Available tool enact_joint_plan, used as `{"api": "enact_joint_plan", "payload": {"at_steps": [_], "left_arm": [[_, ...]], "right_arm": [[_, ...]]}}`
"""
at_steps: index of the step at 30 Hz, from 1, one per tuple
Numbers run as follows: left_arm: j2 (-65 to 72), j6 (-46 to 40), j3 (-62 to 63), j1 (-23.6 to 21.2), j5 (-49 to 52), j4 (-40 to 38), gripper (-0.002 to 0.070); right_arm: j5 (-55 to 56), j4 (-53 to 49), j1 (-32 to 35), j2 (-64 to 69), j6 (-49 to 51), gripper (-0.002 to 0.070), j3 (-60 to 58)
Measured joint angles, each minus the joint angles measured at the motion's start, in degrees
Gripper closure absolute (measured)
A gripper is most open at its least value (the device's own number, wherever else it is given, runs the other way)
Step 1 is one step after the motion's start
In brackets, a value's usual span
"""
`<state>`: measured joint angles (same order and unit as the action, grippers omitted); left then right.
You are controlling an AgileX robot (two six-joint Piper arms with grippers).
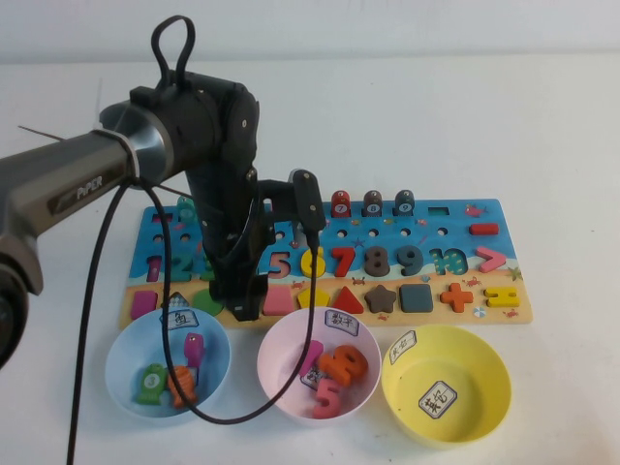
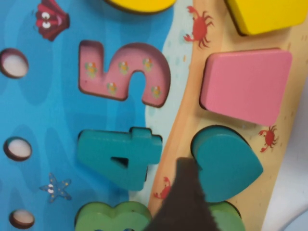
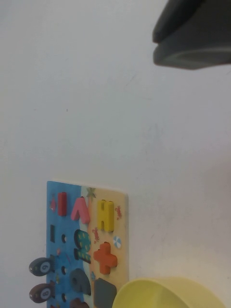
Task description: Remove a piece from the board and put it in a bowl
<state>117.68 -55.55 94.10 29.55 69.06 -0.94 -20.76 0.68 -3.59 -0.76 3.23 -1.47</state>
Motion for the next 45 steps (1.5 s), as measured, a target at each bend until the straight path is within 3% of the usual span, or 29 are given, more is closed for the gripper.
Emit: {"api": "enact_joint_plan", "payload": {"at_steps": [2, 7, 45], "left_arm": [[0.0, 0.4, 0.0, -0.1, -0.4, 0.0, 0.0146], [0.0, 0.2, 0.0, -0.1, -0.8, 0.0, 0.0116], [-2.8, -2.1, -9.3, -0.3, -11.1, 0.3, 0.0115]], "right_arm": [[0.0, 0.0, 0.0, 0.0, 0.0, 0.0694, 0.0], [0.0, 0.0, 0.0, 0.0, 0.0, 0.0694, 0.0], [0.0, 0.0, 0.0, 0.0, 0.0, 0.0694, 0.0]]}}
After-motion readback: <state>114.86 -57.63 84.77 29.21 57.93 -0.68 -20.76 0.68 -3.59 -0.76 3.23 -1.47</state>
